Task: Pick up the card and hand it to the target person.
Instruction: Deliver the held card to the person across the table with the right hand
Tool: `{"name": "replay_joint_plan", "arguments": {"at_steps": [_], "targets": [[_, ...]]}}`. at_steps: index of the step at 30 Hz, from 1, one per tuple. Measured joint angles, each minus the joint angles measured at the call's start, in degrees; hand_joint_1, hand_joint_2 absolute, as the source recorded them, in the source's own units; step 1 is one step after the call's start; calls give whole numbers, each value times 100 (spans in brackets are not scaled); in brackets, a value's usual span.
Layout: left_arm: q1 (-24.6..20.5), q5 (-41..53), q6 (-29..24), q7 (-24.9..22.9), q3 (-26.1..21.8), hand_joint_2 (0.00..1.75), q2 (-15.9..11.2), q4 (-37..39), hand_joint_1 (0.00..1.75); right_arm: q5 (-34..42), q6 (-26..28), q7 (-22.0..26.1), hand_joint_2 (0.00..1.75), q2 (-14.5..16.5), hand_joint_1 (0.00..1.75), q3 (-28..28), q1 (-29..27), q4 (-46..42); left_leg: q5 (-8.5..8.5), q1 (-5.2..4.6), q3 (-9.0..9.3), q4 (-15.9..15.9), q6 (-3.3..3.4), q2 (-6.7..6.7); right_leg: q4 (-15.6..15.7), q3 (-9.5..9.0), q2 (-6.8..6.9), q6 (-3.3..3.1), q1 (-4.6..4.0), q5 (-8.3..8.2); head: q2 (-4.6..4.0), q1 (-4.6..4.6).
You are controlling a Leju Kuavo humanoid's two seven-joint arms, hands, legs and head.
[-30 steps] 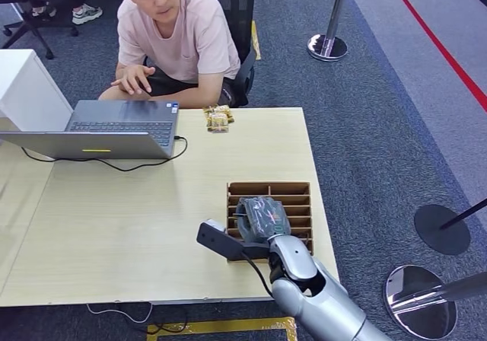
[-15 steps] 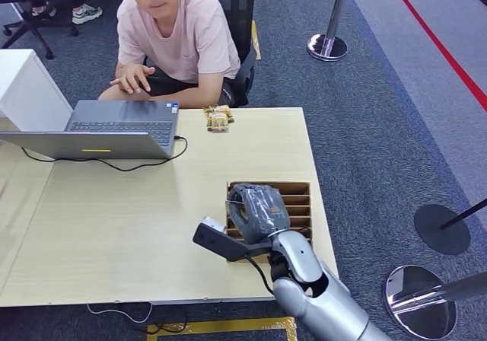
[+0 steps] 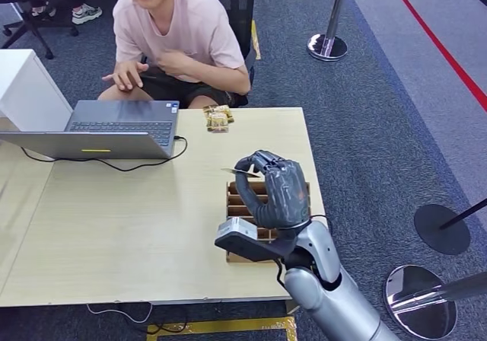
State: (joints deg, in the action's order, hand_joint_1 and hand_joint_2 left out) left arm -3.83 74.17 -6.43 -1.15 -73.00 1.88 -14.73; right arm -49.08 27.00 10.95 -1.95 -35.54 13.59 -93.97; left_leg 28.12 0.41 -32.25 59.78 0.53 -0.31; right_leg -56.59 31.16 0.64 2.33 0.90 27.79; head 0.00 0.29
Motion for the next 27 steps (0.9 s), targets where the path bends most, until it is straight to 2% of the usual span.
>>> {"name": "replay_joint_plan", "arguments": {"at_steps": [3,7,10,14,19,27], "targets": [[-24,110,21,57,2,175,-6,0,0,-204,571,539,175,169,136,-50,179,546,-3,2,0,-1,-4,1,-2,-1,-3,-1,-1,-1,0,1],[-80,199,57,82,2,175,-25,0,0,-607,1174,1056,175,607,136,-118,599,1747,-11,5,3,-1,-14,1,-5,0,-6,-7,-4,-5,0,0],[-99,204,66,85,2,175,-49,0,0,-955,1246,1234,175,984,136,-71,828,2437,-13,9,3,-1,-17,1,-6,1,-6,-9,-8,-6,0,-1],[-101,248,73,87,2,175,-70,0,0,-1422,1260,1388,175,1305,136,85,1013,2957,-13,10,0,-1,-17,1,-6,3,-6,-9,-8,-6,-1,1],[-105,301,101,83,4,175,-108,0,0,-2452,1264,1648,175,1802,136,703,1246,3393,-13,9,0,-1,-18,1,-6,5,-8,-9,-8,-6,0,0],[-104,304,119,80,7,175,-114,2,0,-2671,1265,1609,175,2125,136,1152,1424,3771,-13,9,0,-1,-18,2,-6,5,-8,-10,-8,-6,0,-1]]}}
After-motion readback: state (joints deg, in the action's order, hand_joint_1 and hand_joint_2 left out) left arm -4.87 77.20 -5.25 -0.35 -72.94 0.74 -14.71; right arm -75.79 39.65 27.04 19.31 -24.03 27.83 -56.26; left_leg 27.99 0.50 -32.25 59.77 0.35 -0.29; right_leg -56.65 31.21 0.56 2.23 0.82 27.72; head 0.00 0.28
